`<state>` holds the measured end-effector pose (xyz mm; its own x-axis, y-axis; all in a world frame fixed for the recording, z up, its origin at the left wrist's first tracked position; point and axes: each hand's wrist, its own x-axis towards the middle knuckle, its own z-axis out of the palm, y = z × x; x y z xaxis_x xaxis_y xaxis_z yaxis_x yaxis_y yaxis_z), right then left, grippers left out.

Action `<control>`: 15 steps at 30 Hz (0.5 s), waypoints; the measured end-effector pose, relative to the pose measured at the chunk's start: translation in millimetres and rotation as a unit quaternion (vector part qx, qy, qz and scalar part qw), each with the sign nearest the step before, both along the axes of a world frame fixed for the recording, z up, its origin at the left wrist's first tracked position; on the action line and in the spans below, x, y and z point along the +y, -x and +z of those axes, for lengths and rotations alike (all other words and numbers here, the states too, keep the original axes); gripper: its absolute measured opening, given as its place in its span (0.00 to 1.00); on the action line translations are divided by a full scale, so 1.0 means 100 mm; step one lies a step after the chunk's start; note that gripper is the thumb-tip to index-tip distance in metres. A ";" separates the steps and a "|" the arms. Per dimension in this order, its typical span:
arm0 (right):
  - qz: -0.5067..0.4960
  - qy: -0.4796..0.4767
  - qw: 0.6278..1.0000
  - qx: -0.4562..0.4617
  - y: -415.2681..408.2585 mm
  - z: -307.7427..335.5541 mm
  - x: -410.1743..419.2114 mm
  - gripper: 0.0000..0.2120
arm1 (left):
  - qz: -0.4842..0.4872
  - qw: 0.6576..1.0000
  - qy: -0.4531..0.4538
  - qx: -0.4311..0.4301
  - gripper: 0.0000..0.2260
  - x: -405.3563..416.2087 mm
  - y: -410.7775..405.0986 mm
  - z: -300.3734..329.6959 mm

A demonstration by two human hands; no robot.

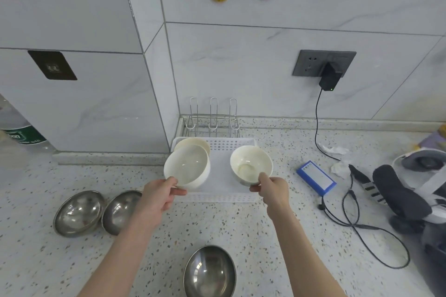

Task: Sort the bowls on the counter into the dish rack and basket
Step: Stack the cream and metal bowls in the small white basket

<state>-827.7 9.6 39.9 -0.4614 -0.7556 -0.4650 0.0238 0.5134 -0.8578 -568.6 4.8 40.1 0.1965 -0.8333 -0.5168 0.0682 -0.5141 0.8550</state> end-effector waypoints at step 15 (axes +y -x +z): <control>0.035 -0.063 0.997 0.001 -0.37 -0.46 -0.74 0.10 | 0.002 1.000 0.000 -0.025 0.06 -0.24 0.17 0.02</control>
